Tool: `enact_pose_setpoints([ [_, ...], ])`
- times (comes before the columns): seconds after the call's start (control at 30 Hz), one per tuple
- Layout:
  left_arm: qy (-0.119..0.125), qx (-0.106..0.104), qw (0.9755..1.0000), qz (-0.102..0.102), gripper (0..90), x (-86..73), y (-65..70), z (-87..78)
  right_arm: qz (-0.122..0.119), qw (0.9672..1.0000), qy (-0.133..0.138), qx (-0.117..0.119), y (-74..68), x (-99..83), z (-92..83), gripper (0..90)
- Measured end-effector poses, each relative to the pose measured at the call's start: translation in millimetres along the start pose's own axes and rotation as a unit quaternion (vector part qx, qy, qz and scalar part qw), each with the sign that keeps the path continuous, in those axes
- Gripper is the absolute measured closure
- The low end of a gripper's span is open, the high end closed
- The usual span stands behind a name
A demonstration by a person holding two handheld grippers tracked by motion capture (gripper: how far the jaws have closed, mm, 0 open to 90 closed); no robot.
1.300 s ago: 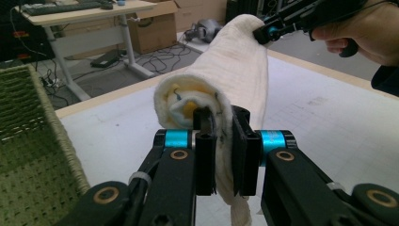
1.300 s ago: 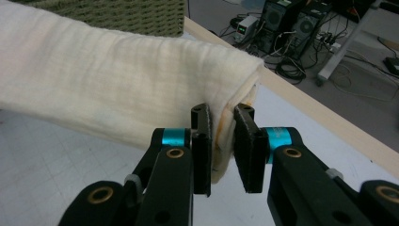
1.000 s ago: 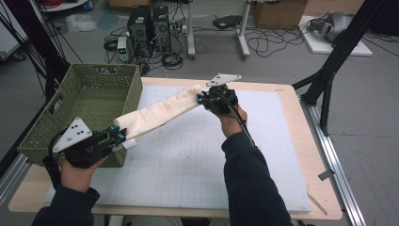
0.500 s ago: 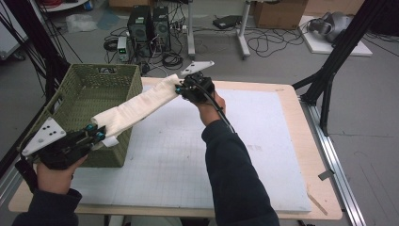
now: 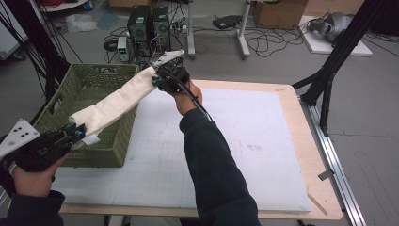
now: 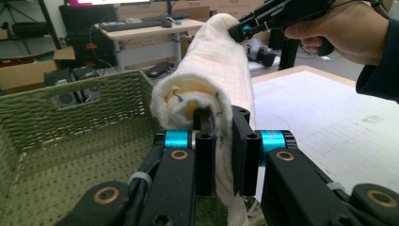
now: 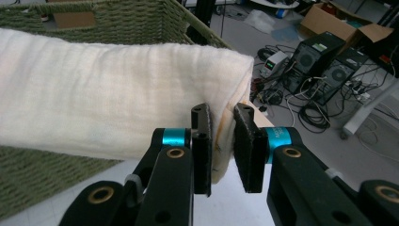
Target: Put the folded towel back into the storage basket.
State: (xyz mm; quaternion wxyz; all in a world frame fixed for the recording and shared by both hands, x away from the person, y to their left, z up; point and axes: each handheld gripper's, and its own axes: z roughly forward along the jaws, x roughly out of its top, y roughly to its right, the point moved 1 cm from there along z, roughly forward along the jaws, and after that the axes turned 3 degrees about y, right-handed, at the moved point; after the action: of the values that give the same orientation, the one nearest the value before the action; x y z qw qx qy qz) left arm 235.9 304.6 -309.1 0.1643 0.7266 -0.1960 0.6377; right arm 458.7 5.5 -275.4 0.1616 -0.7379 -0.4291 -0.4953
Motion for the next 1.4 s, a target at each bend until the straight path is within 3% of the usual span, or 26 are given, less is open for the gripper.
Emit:
enact_pose_setpoints([
  [0.23,0.003,0.018,0.9998,-0.001,81.4,0.9,-13.4,-11.7,0.0,0.9998,0.014,0.011,-6.1,19.5,15.5,78.6],
  [0.57,-0.004,0.051,0.9987,-0.009,81.4,-5.6,-35.6,-21.3,-0.011,0.9997,0.012,0.018,-20.0,44.6,48.3,78.6],
  [0.67,-0.008,0.061,0.9981,-0.011,81.4,-11.9,-42.1,-25.2,-0.007,0.9995,0.017,0.025,-22.9,46.8,57.9,78.6],
  [1.07,-0.033,0.093,0.995,-0.016,81.0,-21.8,-65.9,-26.4,-0.011,0.9993,-0.007,0.034,-36.9,47.0,97.7,78.5],
  [1.33,-0.068,0.119,0.9903,-0.019,79.1,-27.9,-85.4,-14.1,-0.009,0.9995,-0.006,0.03,-41.1,52.6,118.0,78.5],
  [1.4,-0.1,0.141,0.9849,-0.006,73.6,-32.5,-88.8,-8.2,-0.007,0.9995,-0.014,0.029,-43.3,48.6,124.3,78.2],
])
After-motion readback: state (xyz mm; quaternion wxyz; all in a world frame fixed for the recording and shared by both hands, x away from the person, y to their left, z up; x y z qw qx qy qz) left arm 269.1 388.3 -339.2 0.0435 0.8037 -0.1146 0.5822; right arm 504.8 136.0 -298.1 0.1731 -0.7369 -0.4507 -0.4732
